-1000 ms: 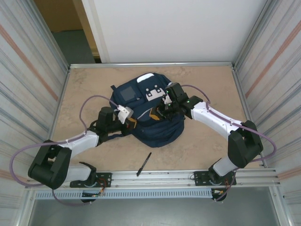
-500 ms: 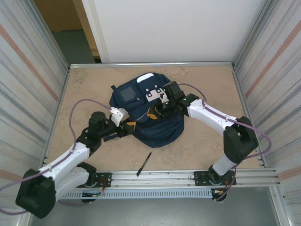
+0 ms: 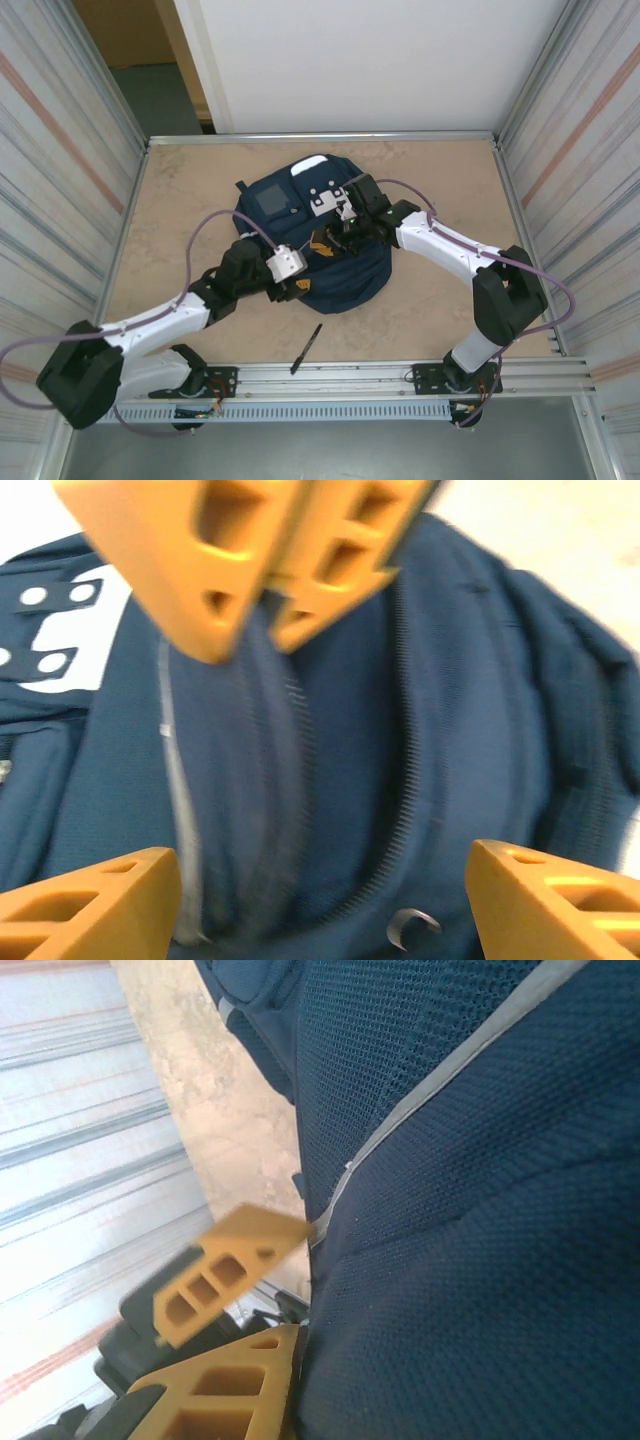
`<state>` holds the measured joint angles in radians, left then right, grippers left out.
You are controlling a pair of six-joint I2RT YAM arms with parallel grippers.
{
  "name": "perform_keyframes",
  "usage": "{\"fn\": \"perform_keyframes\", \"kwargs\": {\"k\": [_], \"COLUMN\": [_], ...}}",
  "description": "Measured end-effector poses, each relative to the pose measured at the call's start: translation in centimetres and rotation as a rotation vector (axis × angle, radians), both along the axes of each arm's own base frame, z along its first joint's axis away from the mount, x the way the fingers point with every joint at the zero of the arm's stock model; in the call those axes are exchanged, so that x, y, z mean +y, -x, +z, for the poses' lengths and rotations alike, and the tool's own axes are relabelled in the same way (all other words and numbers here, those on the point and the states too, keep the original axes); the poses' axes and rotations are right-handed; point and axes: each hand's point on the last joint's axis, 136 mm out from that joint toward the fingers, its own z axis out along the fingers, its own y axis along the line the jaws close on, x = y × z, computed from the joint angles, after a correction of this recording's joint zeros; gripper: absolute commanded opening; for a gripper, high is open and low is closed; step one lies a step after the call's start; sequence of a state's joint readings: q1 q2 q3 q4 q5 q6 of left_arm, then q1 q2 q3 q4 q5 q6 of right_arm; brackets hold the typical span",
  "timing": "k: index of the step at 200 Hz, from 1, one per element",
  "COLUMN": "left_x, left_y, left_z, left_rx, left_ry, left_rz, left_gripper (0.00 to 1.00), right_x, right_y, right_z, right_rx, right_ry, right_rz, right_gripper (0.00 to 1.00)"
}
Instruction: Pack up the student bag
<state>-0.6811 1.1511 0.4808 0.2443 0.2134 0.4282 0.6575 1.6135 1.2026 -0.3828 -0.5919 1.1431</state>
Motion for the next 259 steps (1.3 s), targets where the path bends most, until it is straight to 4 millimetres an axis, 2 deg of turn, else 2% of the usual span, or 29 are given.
{"fn": "perform_keyframes", "kwargs": {"k": [14,32,53,67,75,88,122,138,158,184,199,210,225,242,259], "left_x": [-0.2,-0.5,-1.1,-1.8,-1.9,-1.9,-1.6,-1.1,-0.5,-0.2,-0.1,0.1,0.1,0.0,-0.1], "left_y": [-1.2,-2.0,-2.2,-1.8,-1.9,-2.1,-3.3,-4.0,-4.2,-4.1,-4.1,-4.2,-4.1,-3.9,-3.8], "left_z": [0.5,1.0,0.6,0.1,-0.1,-0.3,0.7,1.4,1.3,1.2,1.5,1.5,1.3,1.1,1.0], "left_rx": [-0.030,-0.057,-0.051,-0.044,-0.046,-0.048,-0.006,0.014,0.055,0.110,0.130,0.152,0.179,0.203,0.215], "left_ry": [0.006,0.025,0.028,0.027,0.025,0.021,0.053,0.087,0.115,0.134,0.154,0.172,0.189,0.200,0.206], "left_rz": [0.030,0.050,0.035,0.001,-0.003,-0.007,0.003,0.016,0.020,0.008,-0.003,-0.007,-0.016,-0.027,-0.034], "left_gripper": [0.68,0.53,0.19,0.04,0.01,0.00,0.00,0.00,0.00,0.00,0.00,0.00,0.00,0.00,0.00], "right_x": [0.0,-0.2,-0.8,-1.2,-1.6,-2.6,-6.5,-7.5,-6.8,-4.7,-4.0,-3.7,-3.5,-3.4,-3.1], "right_y": [0.1,0.3,0.7,0.9,1.1,1.7,3.2,4.9,8.8,16.1,20.3,22.3,23.2,22.4,21.8], "right_z": [0.0,-0.3,-0.9,-1.0,-1.1,-1.3,-1.2,-1.0,-1.1,-2.2,-3.6,-5.0,-7.4,-10.8,-13.0], "right_rx": [-0.002,0.000,0.005,-0.003,-0.009,-0.018,-0.081,-0.167,-0.346,-0.685,-0.889,-1.020,-1.126,-1.155,-1.138], "right_ry": [0.000,0.008,0.024,0.034,0.045,0.071,0.173,0.221,0.284,0.296,0.269,0.257,0.273,0.324,0.333], "right_rz": [0.001,-0.001,-0.009,-0.014,-0.010,-0.004,0.004,0.073,0.282,0.761,1.090,1.307,1.534,1.722,1.844], "right_gripper": [0.16,0.16,0.20,0.31,0.41,0.49,0.58,0.58,0.58,0.63,0.77,0.79,0.79,0.78,0.76]}}
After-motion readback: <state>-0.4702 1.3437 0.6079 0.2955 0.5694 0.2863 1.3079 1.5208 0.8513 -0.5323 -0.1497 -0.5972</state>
